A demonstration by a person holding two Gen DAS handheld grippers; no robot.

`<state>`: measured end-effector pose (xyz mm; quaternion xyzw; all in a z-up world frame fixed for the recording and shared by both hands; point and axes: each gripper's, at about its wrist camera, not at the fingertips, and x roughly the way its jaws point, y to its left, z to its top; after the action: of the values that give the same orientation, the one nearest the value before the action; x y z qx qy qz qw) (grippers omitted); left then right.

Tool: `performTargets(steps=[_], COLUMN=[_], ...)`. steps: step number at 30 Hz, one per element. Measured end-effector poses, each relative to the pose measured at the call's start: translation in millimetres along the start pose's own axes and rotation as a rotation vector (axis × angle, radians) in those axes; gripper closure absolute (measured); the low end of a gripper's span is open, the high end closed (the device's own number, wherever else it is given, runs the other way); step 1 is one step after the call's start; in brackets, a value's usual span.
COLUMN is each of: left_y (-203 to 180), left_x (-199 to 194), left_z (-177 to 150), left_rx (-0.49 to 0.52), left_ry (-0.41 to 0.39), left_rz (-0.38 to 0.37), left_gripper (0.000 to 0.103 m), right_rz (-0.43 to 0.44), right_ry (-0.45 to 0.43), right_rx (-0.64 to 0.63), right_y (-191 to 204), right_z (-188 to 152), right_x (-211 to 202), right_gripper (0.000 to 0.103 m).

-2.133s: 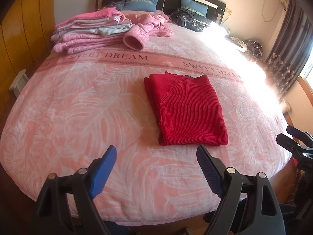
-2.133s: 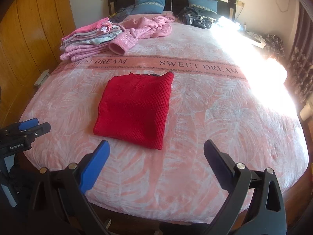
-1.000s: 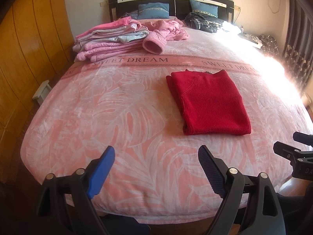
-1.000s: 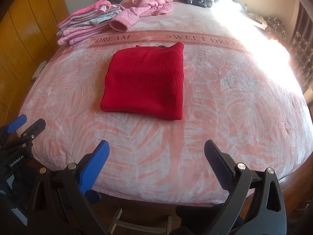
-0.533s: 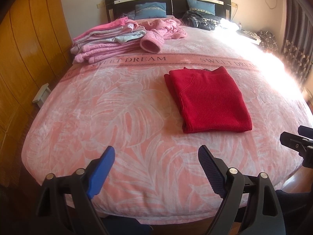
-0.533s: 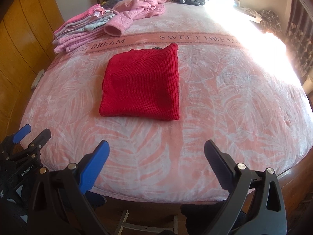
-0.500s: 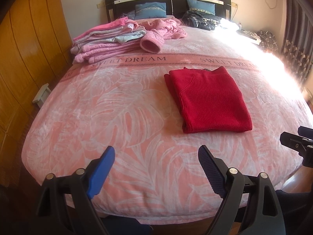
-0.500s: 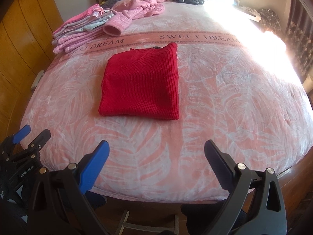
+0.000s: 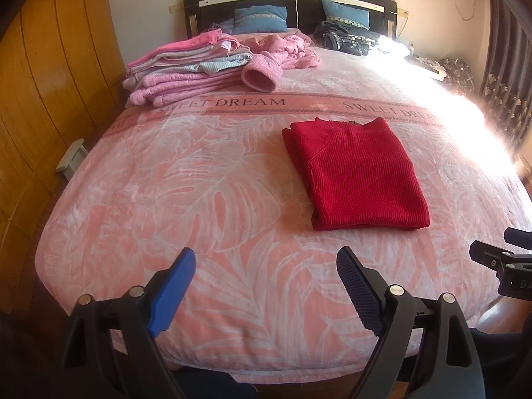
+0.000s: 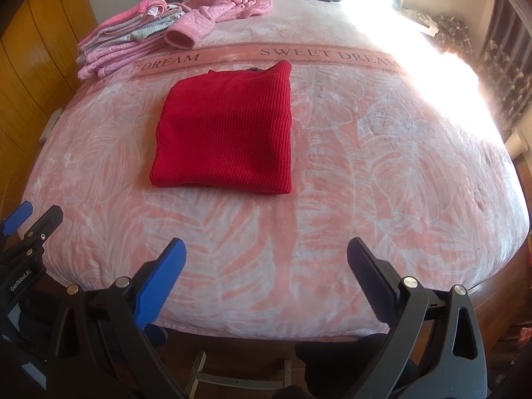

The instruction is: Fold small clothes

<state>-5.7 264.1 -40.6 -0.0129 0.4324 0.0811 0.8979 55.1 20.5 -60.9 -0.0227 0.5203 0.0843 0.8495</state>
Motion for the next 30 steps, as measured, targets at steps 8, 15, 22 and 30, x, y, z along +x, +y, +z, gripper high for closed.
performTargets(steps=[8,15,22,30], left_y=[-0.5,-0.7,-0.5,-0.8], left_x=[0.1,0.7,0.8,0.7], left_z=[-0.1,-0.2,-0.4,-0.4], left_rx=[0.002,0.005,0.005,0.004], left_ry=[-0.001,0.001,0.000,0.000], left_rz=[0.006,0.008,0.009,0.008], left_gripper=[0.016,0.016,0.016,0.016], right_rz=[-0.005,-0.002,0.003,0.006], right_ry=[0.011,0.017,0.020,0.027], right_rx=[0.003,0.000,0.002,0.003], right_y=[-2.5,-2.2,-1.2,-1.0], right_z=[-1.1,-1.1,-2.0,-2.2], right_x=[2.7,3.6,3.2,5.2], right_gripper=[0.006,0.006,0.006,0.006])
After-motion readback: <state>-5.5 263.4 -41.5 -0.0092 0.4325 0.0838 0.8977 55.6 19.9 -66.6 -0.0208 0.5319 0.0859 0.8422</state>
